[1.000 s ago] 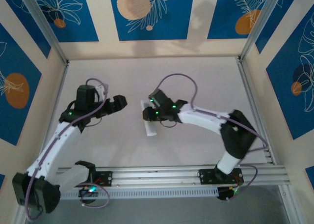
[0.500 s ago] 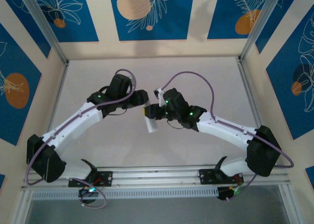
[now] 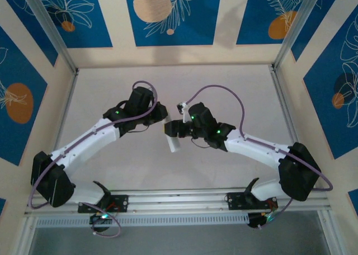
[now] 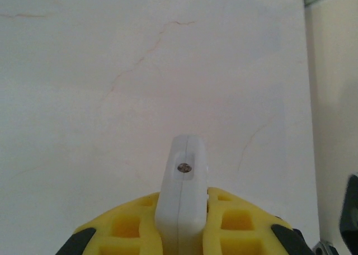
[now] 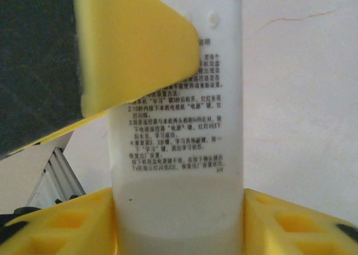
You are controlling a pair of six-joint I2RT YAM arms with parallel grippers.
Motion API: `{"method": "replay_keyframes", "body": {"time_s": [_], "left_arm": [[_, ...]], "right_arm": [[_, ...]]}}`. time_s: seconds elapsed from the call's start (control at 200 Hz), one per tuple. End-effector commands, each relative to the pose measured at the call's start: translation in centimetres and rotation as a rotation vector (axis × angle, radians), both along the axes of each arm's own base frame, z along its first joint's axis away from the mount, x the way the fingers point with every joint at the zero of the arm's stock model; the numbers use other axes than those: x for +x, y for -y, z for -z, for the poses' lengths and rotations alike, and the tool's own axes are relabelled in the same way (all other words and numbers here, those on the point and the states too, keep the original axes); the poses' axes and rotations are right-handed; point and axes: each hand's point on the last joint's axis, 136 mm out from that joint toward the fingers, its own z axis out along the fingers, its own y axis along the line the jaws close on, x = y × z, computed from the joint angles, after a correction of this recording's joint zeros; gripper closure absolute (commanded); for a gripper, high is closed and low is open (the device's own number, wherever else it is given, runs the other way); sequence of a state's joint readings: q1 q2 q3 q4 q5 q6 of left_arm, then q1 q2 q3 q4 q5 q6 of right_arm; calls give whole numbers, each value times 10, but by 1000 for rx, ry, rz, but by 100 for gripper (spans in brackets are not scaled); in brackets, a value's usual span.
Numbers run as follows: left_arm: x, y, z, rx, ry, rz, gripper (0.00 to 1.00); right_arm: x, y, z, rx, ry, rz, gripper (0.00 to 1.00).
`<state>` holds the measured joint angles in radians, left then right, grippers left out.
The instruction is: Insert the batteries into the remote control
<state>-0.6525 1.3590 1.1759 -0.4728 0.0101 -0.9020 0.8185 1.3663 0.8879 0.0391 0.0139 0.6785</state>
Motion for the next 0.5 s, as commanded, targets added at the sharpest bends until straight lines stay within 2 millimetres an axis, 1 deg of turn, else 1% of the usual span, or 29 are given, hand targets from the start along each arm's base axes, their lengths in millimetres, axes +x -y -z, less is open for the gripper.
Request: {"method": "replay_keyframes", "body": {"time_s": [0.0, 0.05, 0.105, 0.14, 0.17, 0.19, 0.24, 0.29, 0.32, 0.375, 0.495], "left_arm": [[0, -55, 0, 247, -23, -175, 94], [-1, -73, 0, 373, -55, -204, 94], [-3, -86, 3, 509, -100, -200, 94], [-4, -93, 5, 580, -132, -194, 94], [-5, -96, 11, 647, -166, -181, 94], [-5, -98, 13, 693, -182, -175, 94], [-5, -104, 21, 818, -219, -169, 95], [-3, -108, 27, 942, -227, -164, 96], [-1, -111, 31, 1004, -229, -173, 96], [2, -113, 37, 1075, -239, -204, 97], [12, -98, 62, 1128, -260, -213, 97]], "right_arm": [[-2, 12, -40, 75, 67, 43, 41], [-6, 25, -46, 66, 77, 77, 40], [-10, 43, -46, 29, 74, 134, 39], [-12, 57, -43, -6, 62, 180, 39], [-14, 67, -41, -31, 54, 212, 39], [-17, 78, -37, -61, 38, 244, 39], [-24, 94, -32, -98, 22, 277, 39], [-32, 106, -27, -126, 8, 293, 39], [-36, 112, -28, -130, 8, 296, 39], [-43, 119, -28, -139, 12, 288, 38], [-54, 130, -29, -165, 18, 271, 37]]}}
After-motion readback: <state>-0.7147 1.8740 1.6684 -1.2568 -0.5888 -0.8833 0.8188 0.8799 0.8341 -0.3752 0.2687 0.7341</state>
